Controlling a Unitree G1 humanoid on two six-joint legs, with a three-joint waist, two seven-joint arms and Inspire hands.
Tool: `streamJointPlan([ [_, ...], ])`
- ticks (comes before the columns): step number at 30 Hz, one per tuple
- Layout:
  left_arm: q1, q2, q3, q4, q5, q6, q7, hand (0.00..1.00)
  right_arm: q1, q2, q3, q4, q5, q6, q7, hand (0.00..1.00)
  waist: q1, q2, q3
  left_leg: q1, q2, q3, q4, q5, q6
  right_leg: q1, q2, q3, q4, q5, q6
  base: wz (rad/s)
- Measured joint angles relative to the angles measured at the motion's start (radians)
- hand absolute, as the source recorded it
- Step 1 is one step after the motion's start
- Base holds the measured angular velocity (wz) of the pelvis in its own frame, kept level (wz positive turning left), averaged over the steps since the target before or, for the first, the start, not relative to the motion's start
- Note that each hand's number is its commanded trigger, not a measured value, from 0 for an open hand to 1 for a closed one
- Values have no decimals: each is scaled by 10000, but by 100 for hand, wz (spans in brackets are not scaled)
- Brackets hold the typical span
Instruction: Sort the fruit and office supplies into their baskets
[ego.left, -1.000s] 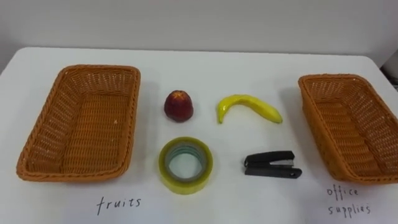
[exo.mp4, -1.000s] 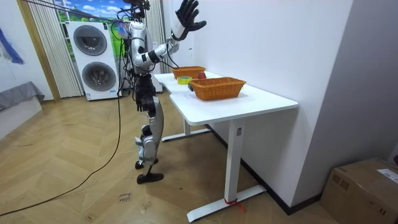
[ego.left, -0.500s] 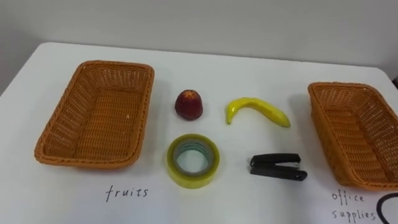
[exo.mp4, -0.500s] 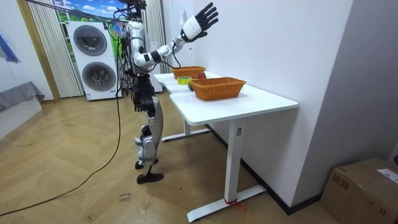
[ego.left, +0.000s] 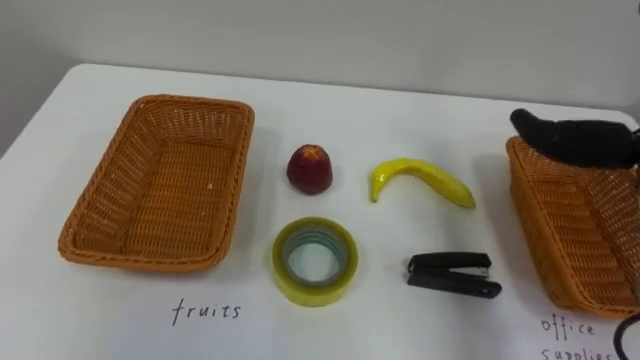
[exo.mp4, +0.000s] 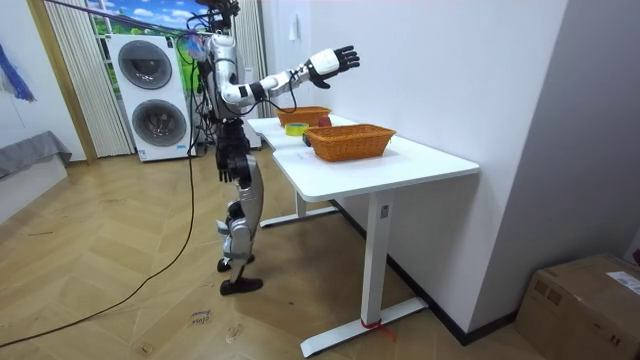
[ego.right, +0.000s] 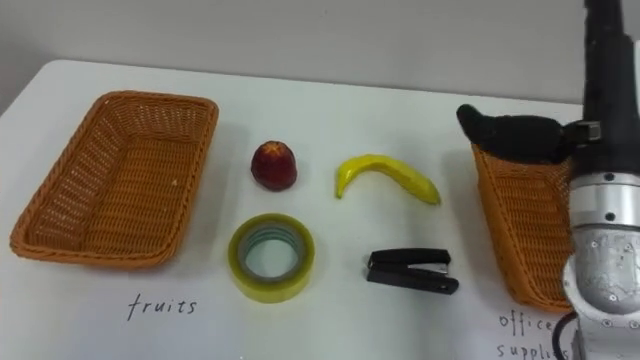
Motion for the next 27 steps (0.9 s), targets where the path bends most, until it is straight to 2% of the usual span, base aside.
streamJointPlan([
  [4, 6, 54, 0, 0, -6, 10, -159, 0, 0, -115, 228, -2, -121, 215, 740, 0, 35, -21, 6, 5, 77, 2, -10, 0, 0, 19, -14, -7, -142, 65, 3, -1],
  [8, -159, 136, -3, 45, -7, 4, -171, 0, 0, -449, 738, 0, -96, 367, 1822, 0, 188, -50, 5, -2, 89, -3, -2, 1, -2, 7, -6, -16, -139, 96, 0, -1],
  [15, -247, 233, -1, -40, -8, 19, -192, 0, 1, -471, 762, 417, -174, 548, 3138, 0, 293, -182, 18, -141, 87, -135, 177, 0, -1, -13, -12, -41, -129, 122, -9, 4],
  [25, -430, 330, 7, -39, 10, 105, -404, 0, 30, -470, 762, 455, -905, 780, 4646, 0, 267, -176, 24, -275, 118, -128, 313, -4, -4, -30, 4, -117, -131, 160, -41, 0],
  [27, -494, 382, 14, -36, 5, 194, -403, 0, 30, -470, 762, 443, -1015, 975, 5033, 0, 278, -168, 21, -286, 120, -124, 313, -5, -4, -23, 7, -114, -123, 160, -42, 0],
])
